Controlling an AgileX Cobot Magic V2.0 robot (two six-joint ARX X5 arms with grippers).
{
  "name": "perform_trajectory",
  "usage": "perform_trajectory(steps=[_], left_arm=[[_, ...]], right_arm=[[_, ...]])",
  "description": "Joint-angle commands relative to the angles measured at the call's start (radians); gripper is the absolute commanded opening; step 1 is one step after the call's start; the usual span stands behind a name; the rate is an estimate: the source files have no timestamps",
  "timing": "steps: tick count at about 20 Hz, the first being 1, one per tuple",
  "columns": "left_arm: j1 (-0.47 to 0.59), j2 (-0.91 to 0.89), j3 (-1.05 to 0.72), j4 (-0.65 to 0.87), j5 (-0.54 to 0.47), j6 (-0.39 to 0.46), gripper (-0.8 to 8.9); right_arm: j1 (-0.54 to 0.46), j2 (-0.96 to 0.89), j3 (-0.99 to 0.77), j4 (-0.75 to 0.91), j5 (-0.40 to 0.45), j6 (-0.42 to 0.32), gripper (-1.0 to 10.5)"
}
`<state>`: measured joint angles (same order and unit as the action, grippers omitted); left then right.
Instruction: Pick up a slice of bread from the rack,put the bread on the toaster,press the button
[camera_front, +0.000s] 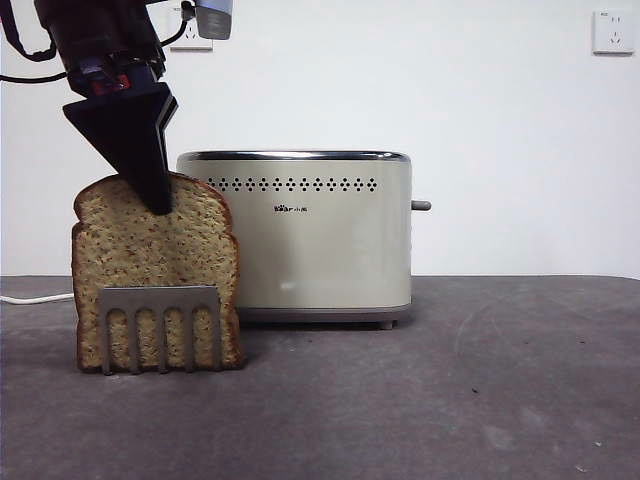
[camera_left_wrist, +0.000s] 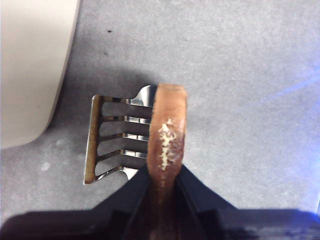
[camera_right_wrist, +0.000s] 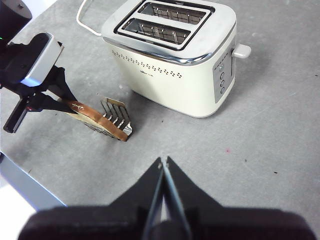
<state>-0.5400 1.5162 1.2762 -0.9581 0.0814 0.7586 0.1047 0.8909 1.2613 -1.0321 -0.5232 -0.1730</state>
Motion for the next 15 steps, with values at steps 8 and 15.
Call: perform_trajectory(steps=[8, 15], left_arm=[[-0.005, -0.085, 0.175, -0.134, 0.005, 0.006, -0.09], [-0.037, -0.101, 0.48, -0.064, -0.003, 0.024, -0.09]], right_arm=[[0.002, 0.019, 0.003, 0.003, -0.001, -0.009, -0.1], [0.002, 0.043, 0.003, 0.002, -0.001, -0.009, -0.1]])
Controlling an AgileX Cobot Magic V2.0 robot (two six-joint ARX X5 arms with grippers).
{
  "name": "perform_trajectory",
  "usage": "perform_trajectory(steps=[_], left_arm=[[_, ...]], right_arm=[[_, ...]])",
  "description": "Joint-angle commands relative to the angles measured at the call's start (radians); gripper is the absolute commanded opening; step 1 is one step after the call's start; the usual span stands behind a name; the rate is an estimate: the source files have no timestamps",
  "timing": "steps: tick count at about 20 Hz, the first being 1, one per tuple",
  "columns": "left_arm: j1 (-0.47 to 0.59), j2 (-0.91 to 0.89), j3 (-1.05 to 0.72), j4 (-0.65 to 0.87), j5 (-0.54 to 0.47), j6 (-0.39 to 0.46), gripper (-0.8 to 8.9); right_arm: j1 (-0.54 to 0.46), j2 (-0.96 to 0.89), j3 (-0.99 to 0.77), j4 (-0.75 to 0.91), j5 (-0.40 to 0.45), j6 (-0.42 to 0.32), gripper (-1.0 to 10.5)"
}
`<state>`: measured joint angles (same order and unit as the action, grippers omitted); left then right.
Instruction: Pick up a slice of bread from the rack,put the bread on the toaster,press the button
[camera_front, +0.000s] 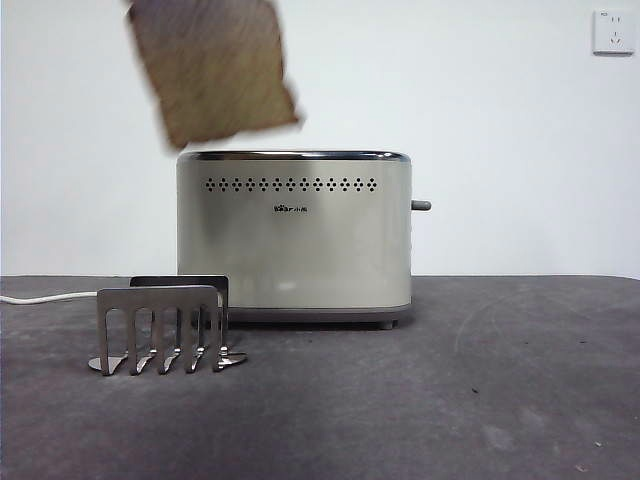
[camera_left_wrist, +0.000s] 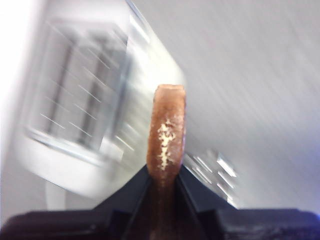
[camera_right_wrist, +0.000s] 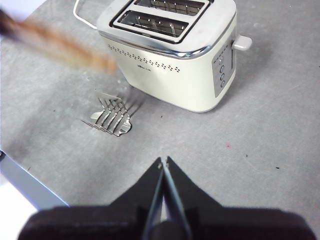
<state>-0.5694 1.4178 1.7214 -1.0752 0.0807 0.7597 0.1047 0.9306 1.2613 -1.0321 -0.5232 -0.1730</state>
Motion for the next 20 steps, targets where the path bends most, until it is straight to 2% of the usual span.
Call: perform_trajectory(steps=[1, 5, 7, 20], left_arm=[[-0.008, -0.002, 0.052, 0.093, -0.003, 0.045, -0.09], [-0.008, 0.025, 0.058, 0.202, -0.013, 0.163, -0.09], [-0.007, 0.06, 0.058, 0.214, -0.036, 0.187, -0.09], [0.008, 0.262, 0.058, 0.248, -0.055, 0.24, -0.09]], right_arm=[[0.002, 0.005, 0.002, 0.0, -0.001, -0.009, -0.1], [0.002, 0.006, 0.003, -0.002, -0.001, -0.008, -0.1], [0.002, 0.006, 0.003, -0.003, -0.001, -0.008, -0.1], [0.002, 0.012, 0.002, -0.024, -0.001, -0.011, -0.1]])
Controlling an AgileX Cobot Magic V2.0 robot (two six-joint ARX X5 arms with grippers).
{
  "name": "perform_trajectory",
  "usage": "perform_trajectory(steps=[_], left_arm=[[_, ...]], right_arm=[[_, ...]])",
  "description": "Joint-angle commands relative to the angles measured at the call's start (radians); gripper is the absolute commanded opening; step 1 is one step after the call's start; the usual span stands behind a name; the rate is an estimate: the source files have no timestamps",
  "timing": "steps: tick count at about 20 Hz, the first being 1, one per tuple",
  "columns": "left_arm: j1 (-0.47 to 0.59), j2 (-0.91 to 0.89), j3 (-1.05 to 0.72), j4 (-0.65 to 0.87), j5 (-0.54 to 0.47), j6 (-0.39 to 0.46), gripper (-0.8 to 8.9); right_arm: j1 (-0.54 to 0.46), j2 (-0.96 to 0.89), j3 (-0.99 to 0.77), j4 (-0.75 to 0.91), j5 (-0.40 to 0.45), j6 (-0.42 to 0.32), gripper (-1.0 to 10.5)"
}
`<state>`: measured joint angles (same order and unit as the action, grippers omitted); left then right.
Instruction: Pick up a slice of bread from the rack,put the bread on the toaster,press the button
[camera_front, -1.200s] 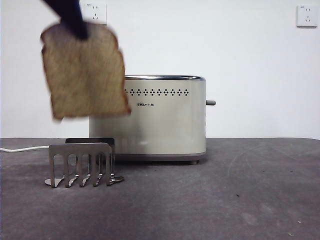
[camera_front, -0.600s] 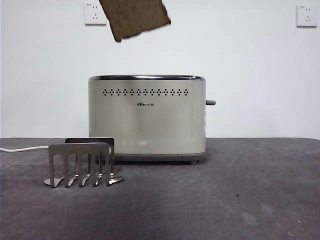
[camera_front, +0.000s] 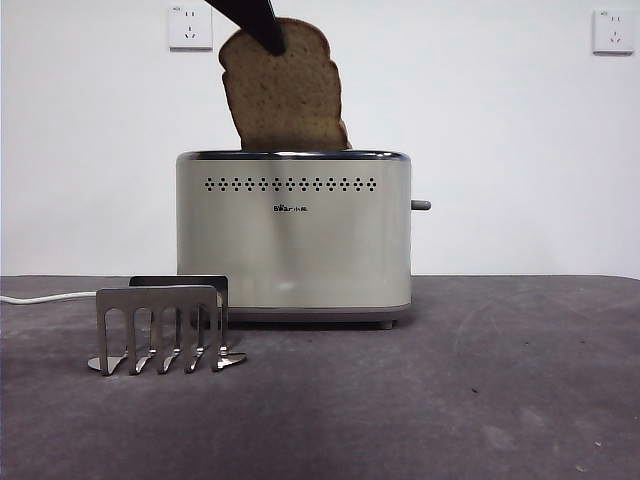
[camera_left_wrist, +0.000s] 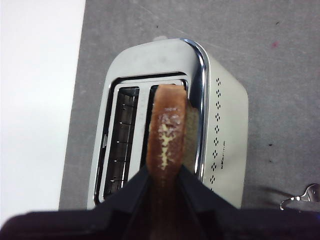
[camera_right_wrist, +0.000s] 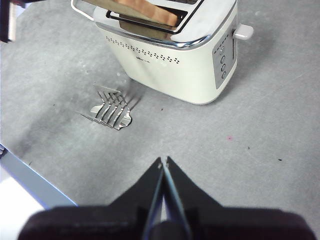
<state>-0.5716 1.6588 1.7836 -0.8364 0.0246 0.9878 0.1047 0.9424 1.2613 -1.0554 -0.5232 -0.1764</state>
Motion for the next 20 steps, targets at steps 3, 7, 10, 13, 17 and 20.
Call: perform_trajectory(steps=[3, 7, 10, 13, 17, 20], left_arm=[[0.029, 0.061, -0.005, 0.013, 0.004, 0.012, -0.09], [0.045, 0.111, -0.005, 0.048, 0.004, 0.01, -0.08], [0.05, 0.122, -0.005, 0.116, 0.006, 0.006, 1.35], [0.05, 0.122, -0.005, 0.178, 0.006, 0.001, 4.17], [0.05, 0.122, -0.004, 0.179, 0.005, -0.041, 4.13], [0.05, 0.121, 0.005, 0.185, 0.001, -0.102, 4.13]], right_arm=[[0.002, 0.0, 0.002, -0.001, -0.002, -0.008, -0.1], [0.002, 0.003, 0.002, -0.001, -0.001, -0.008, -0.1], [0.002, 0.016, 0.002, 0.0, -0.001, -0.009, -0.1], [0.002, 0.048, 0.002, 0.016, -0.001, -0.019, -0.1], [0.002, 0.115, 0.002, 0.098, -0.002, -0.014, -0.1], [0.002, 0.188, 0.002, 0.22, -0.002, 0.018, -0.1]])
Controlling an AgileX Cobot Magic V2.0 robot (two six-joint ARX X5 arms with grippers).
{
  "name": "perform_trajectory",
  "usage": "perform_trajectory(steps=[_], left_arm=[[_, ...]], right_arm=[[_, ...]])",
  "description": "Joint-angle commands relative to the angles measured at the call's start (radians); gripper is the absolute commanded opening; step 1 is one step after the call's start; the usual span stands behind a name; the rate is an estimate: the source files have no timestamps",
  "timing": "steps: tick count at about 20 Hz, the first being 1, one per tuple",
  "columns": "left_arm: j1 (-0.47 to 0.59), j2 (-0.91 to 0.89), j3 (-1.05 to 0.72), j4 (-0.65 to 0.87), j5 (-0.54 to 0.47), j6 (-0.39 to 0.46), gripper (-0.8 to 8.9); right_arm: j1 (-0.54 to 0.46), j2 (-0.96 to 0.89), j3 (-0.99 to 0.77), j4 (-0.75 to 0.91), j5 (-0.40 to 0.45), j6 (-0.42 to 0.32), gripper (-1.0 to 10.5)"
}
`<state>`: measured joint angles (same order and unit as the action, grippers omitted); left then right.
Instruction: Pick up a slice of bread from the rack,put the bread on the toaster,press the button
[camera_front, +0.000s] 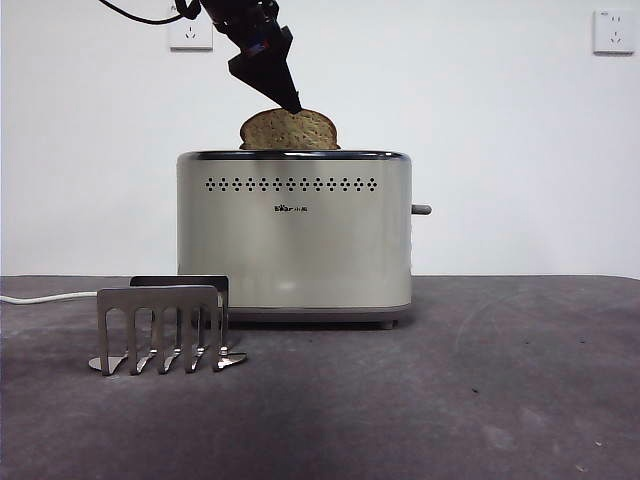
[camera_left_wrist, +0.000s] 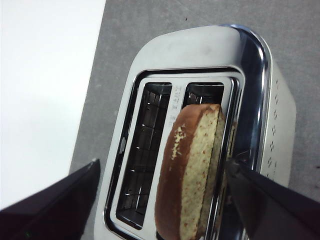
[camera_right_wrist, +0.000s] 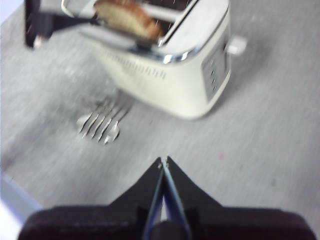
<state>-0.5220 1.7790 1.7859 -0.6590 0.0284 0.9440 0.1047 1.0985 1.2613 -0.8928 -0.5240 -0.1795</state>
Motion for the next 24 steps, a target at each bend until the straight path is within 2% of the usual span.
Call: perform_trajectory(steps=[1, 5, 8, 10, 12, 16, 24], left_arm=[[0.0, -0.006, 0.003, 0.008, -0.003, -0.089, 4.13], [-0.003, -0.068, 0.004, 0.006, -0.004, -0.217, 4.13], [-0.008, -0.156, 0.004, -0.013, -0.002, -0.379, 4.13], [-0.011, -0.221, 0.004, -0.043, 0.005, -0.489, 4.13], [-0.021, -0.284, 0.004, -0.077, 0.005, -0.549, 4.13], [-0.025, -0.393, 0.004, -0.138, 0.006, -0.639, 4.13], [-0.029, -0.457, 0.004, -0.2, 0.006, -0.688, 4.13]], right_arm=[[0.002, 0.056, 0.002, 0.104, -0.002, 0.039, -0.1], [0.002, 0.188, 0.002, 0.356, -0.008, 0.141, -0.1], [0.002, 0.333, 0.002, 0.561, -0.115, 0.256, -0.1], [0.002, 0.433, 0.002, 0.679, -0.133, 0.324, -0.1], [0.002, 0.53, 0.003, 0.78, -0.137, 0.38, -0.1], [0.002, 0.678, 0.004, 0.947, -0.192, 0.481, -0.1], [0.002, 0.79, 0.023, 1.044, -0.204, 0.531, -0.1]])
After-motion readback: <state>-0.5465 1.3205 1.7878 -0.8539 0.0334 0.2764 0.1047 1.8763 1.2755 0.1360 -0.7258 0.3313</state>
